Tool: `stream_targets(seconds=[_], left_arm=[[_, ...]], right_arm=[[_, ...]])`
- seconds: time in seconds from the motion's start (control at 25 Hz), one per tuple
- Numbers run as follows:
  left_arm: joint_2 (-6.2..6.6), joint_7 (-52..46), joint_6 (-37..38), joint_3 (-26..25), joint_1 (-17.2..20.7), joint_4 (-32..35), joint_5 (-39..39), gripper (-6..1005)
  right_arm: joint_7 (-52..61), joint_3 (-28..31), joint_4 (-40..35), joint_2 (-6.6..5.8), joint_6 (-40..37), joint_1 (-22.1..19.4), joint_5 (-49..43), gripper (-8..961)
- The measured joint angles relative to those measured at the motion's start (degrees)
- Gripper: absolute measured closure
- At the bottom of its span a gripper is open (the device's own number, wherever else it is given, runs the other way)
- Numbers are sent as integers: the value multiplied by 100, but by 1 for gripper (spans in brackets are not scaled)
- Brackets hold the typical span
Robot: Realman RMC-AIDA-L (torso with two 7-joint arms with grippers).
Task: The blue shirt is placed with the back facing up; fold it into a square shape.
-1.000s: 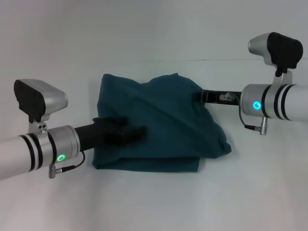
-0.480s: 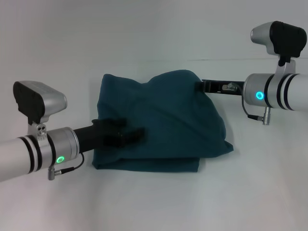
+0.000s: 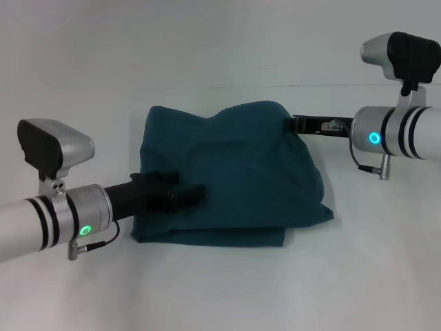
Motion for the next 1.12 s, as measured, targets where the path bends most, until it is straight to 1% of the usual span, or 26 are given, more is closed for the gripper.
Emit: stream_targets(seconds=[0.2,0.28,0.44,0.52,0.64,0.84,0.96,1.12], left_arm=[[19,-38,48,-10,4,103,0,288],[31,-117,217,-10,70,293,0,288],[34,-327,683,-26,326,879,-7,288],[26,-409,892,-163,426,1234,-59,288],[25,-432,918,-311,410,1296,-97,288],[32,-444,865,-481,380,1302,-318,287],[34,-441,901,-481,416,1303,-336,287],[28,-414,911,-467,451,1222,-343,287]], right_arm=[[-18,-48,-179,2,-19,-96,-1,880],[-16,-60,-376,1,-112,-185,0,838],[16,-47,-752,-15,-473,-375,11,753],[-3,-45,-916,-17,-735,-434,19,711],[-116,-65,-1029,15,-1016,-431,24,648],[-370,-259,-792,58,-976,-257,72,438],[-725,-382,-378,69,-690,-47,223,500],[-1323,-453,124,111,-75,223,407,700]])
